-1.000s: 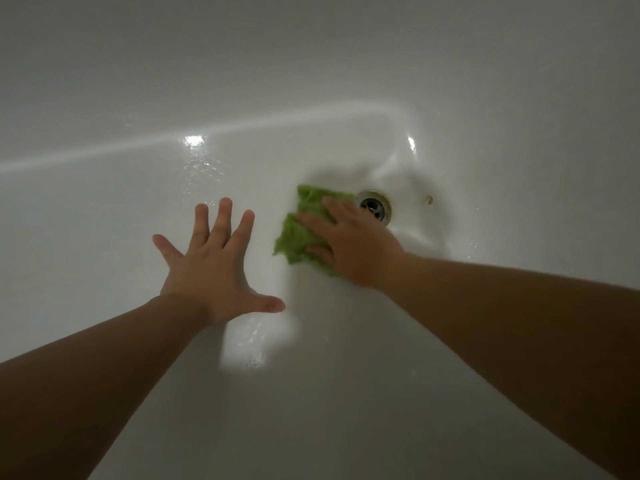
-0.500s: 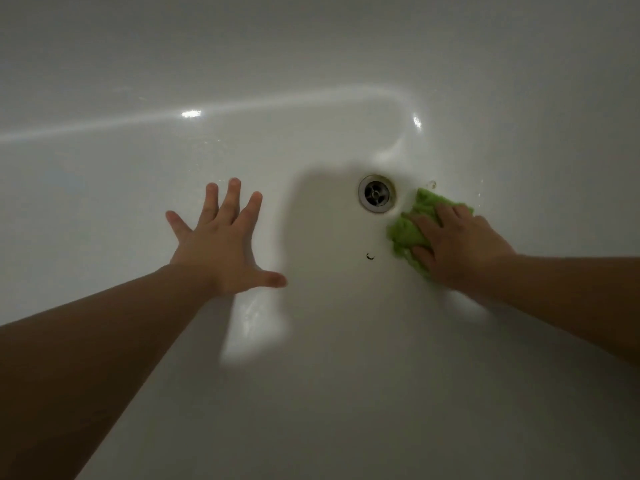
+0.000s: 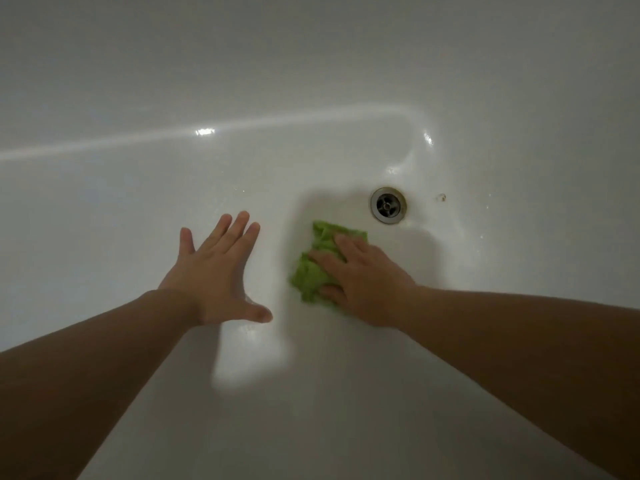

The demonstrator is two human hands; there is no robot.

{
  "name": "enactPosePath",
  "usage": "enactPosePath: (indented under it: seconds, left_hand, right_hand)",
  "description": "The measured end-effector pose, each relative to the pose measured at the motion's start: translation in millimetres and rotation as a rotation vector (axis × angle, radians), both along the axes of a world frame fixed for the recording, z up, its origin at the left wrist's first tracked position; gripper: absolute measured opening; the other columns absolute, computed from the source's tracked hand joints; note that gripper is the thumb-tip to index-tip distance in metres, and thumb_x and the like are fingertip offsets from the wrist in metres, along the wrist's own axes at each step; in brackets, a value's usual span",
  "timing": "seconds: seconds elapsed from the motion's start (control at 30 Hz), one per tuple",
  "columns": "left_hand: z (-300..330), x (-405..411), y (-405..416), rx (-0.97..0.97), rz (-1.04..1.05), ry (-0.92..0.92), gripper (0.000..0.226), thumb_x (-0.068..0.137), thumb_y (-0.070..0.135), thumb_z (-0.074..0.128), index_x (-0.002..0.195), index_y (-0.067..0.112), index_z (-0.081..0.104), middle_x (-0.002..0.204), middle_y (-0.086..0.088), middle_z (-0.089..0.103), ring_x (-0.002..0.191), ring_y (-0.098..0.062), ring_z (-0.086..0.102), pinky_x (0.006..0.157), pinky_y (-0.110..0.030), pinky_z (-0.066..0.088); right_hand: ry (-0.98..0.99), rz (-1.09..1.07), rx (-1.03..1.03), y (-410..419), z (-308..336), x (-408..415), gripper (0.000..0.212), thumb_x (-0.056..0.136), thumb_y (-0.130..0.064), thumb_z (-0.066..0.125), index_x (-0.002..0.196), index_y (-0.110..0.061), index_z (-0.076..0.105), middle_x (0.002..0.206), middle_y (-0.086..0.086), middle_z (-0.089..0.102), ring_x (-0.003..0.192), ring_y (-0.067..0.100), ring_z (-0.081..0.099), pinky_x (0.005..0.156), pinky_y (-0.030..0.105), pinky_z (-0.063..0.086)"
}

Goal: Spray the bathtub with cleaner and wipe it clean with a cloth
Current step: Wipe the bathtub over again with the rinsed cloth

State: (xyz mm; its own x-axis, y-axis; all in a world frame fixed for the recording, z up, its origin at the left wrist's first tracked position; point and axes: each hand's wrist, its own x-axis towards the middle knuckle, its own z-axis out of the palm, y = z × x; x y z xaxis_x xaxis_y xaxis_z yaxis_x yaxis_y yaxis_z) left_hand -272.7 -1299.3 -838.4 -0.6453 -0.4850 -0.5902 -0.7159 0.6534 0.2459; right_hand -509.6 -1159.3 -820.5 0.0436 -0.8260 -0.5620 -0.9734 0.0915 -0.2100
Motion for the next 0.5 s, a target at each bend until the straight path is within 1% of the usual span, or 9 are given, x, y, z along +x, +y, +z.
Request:
enactPosePath:
  seconds: [0.07,0.1,0.2,0.27,0.33,0.4,0.43,0.5]
  left_hand:
    - [-1.8,-0.9,1.8,-0.012,0.015,0.012,0.150,0.052,0.097,0.058,0.159,0.029,-0.022,0.165,0.009,-0.034,0.151,-0.014,-0.033,0.122,-0.065,-0.007]
    - [-3.3,-1.0,2.2,-0.018,0.018,0.017,0.151,0.051,0.098,0.058,0.159,0.029,-0.021,0.165,0.009,-0.034,0.152,-0.014,-0.033,0.122,-0.066,-0.008]
    - [-6.6,-0.4,2.2,-0.026,0.025,0.020,0.151,0.050,0.100,0.055,0.160,0.031,-0.021,0.164,0.010,-0.035,0.151,-0.014,-0.033,0.121,-0.066,-0.009]
    - [-8.2,-1.1,2.3,-0.032,0.031,0.023,0.151,0.050,0.101,0.054,0.159,0.031,-0.022,0.164,0.010,-0.035,0.151,-0.013,-0.034,0.121,-0.066,-0.009]
    - [-8.1,-2.4,3.1,-0.032,0.034,0.020,0.151,0.049,0.101,0.054,0.159,0.031,-0.022,0.164,0.009,-0.035,0.151,-0.014,-0.034,0.121,-0.067,-0.009]
    - [-5.8,-4.7,4.6,-0.028,0.041,0.014,0.151,0.050,0.100,0.056,0.160,0.030,-0.019,0.165,0.007,-0.034,0.151,-0.015,-0.033,0.121,-0.068,-0.007]
    - [-4.1,-6.0,5.0,-0.021,0.050,0.010,0.151,0.051,0.099,0.058,0.161,0.029,-0.018,0.166,0.007,-0.033,0.152,-0.016,-0.032,0.121,-0.069,-0.005]
    - [5.3,-8.8,5.6,0.017,0.058,-0.014,0.148,0.055,0.093,0.065,0.161,0.028,-0.016,0.167,0.006,-0.031,0.153,-0.018,-0.030,0.121,-0.069,-0.002]
  right_hand:
    - [0.061,-0.077,-0.037,-21.5,-9.6,-13.4,0.072,0.097,-0.062,0.029,0.162,-0.032,0.020,0.163,0.017,0.020,0.150,0.040,0.022,0.121,0.053,0.026]
    - [0.103,-0.098,-0.054,-30.6,-13.5,-22.1,0.069,0.100,-0.059,0.030,0.162,-0.030,0.020,0.162,0.018,0.022,0.148,0.040,0.024,0.120,0.053,0.027]
    - [0.213,-0.209,-0.140,-48.0,-15.2,-50.0,0.057,0.106,-0.042,0.046,0.158,-0.025,0.029,0.153,0.021,0.031,0.140,0.042,0.032,0.115,0.054,0.030]
    - [0.284,-0.338,-0.174,-48.7,-13.3,-67.8,0.048,0.104,-0.032,0.050,0.150,-0.022,0.037,0.144,0.021,0.036,0.133,0.042,0.036,0.109,0.052,0.033]
    - [0.298,-0.472,-0.146,-42.8,-12.3,-76.2,0.041,0.105,-0.034,0.047,0.142,-0.019,0.042,0.135,0.020,0.040,0.125,0.040,0.039,0.101,0.050,0.039]
    - [0.263,-0.556,-0.091,-36.5,-9.8,-76.3,0.038,0.104,-0.034,0.047,0.139,-0.019,0.041,0.130,0.018,0.041,0.121,0.038,0.041,0.095,0.047,0.041]
    - [0.234,-0.589,-0.056,-34.5,-7.3,-75.3,0.040,0.103,-0.033,0.048,0.141,-0.022,0.040,0.130,0.018,0.040,0.121,0.038,0.041,0.093,0.047,0.041]
    - [0.174,-0.637,0.059,-32.7,1.6,-75.9,0.050,0.100,-0.033,0.053,0.146,-0.027,0.035,0.130,0.017,0.039,0.121,0.037,0.041,0.089,0.045,0.042]
